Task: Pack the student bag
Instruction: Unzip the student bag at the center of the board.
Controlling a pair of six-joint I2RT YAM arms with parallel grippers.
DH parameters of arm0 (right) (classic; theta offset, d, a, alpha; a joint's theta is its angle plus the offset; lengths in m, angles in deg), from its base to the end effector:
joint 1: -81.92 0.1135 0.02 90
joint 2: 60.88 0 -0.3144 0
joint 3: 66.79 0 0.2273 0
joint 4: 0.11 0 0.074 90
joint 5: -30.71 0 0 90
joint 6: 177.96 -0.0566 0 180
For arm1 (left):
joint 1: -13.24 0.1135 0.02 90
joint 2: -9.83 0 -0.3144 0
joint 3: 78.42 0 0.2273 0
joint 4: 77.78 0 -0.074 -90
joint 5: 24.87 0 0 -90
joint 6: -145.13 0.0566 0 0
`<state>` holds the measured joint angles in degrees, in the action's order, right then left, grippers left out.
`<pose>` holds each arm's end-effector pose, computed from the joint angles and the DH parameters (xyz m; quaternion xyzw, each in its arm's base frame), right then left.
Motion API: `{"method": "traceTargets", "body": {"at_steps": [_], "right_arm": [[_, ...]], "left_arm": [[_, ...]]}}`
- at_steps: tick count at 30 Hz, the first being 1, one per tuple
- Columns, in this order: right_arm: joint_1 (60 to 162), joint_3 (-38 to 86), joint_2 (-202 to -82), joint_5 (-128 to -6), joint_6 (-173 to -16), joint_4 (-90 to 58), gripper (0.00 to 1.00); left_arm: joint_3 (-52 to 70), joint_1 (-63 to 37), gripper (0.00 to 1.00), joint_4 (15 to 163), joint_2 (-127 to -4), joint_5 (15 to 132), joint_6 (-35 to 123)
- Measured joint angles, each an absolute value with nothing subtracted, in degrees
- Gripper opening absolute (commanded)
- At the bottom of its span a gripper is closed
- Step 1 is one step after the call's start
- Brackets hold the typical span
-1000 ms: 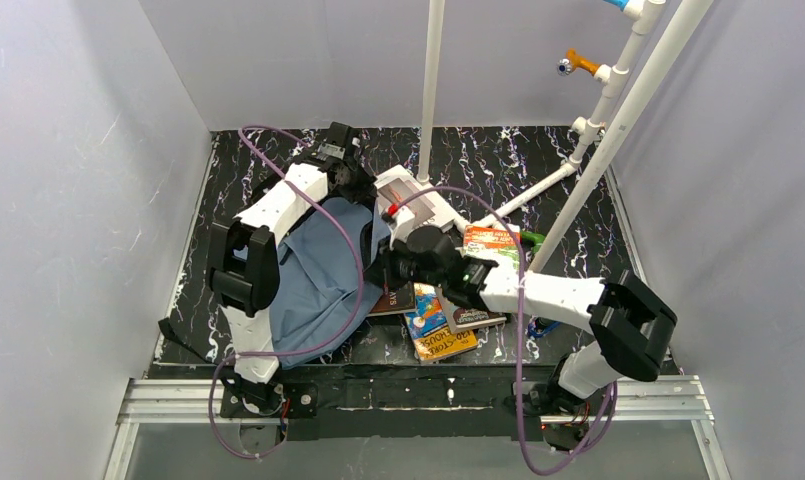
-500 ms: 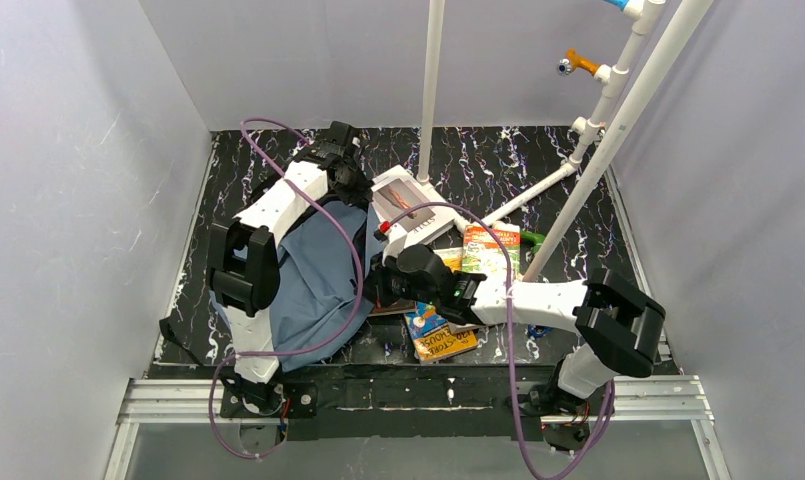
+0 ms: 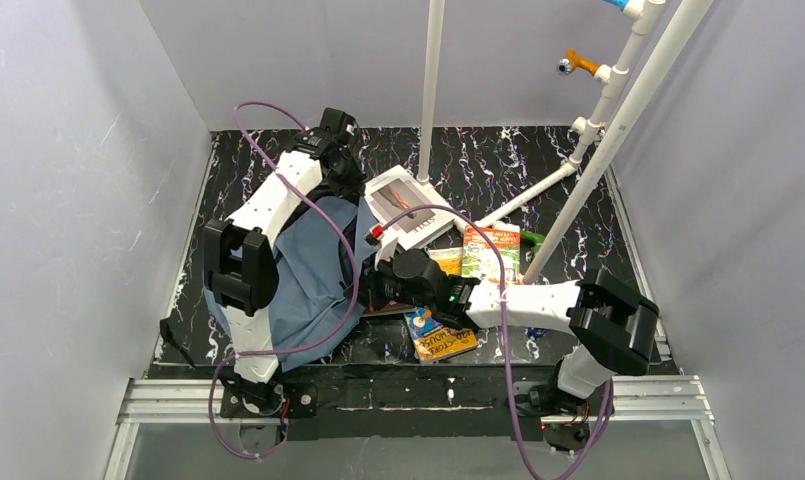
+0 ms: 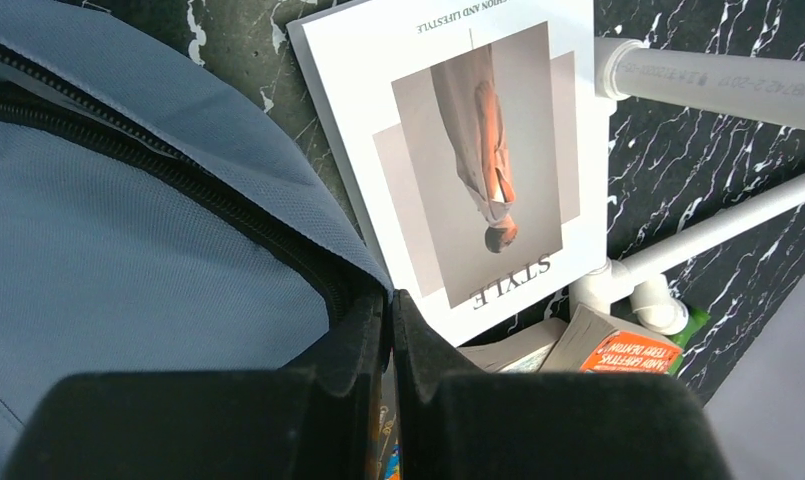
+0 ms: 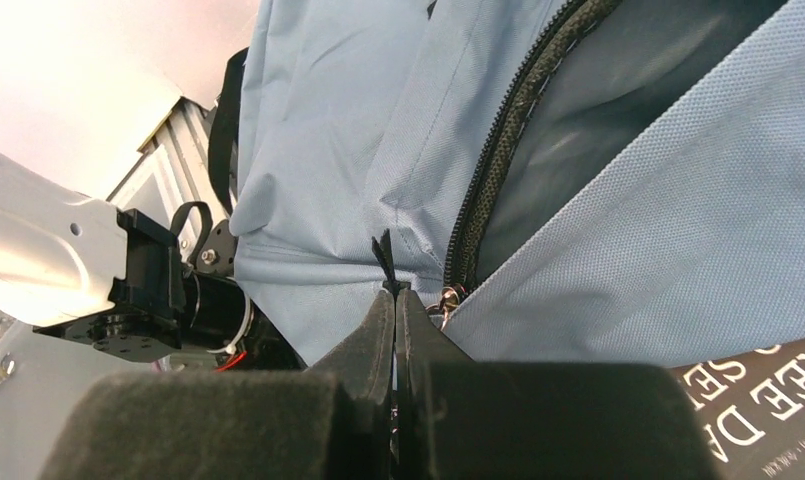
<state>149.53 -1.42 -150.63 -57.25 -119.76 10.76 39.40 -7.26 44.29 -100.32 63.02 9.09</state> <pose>0.1362 0.3253 0.3036 -0.2309 0.7506 0.4630 0.4109 0.4101 -0.1511 0.3386 -0.2139 0.9157 -0.1719 0.2936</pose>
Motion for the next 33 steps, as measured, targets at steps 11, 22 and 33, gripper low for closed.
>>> {"method": "traceTargets", "body": {"at_steps": [11,22,33], "right_arm": [[150.0,2.0,-156.1,-62.8,-117.6,12.5,0.01],[148.5,-2.6,-150.1,-69.1,-119.8,8.6,0.01],[142.2,-4.7,-144.6,-66.0,-126.4,8.4,0.01]], "left_arm": [[40.6,-5.5,0.40,40.2,-100.3,67.5,14.6],[22.5,-2.8,0.94,51.7,-82.2,79.7,17.9],[-7.2,-2.7,0.89,57.1,-42.6,84.2,25.3]]}}
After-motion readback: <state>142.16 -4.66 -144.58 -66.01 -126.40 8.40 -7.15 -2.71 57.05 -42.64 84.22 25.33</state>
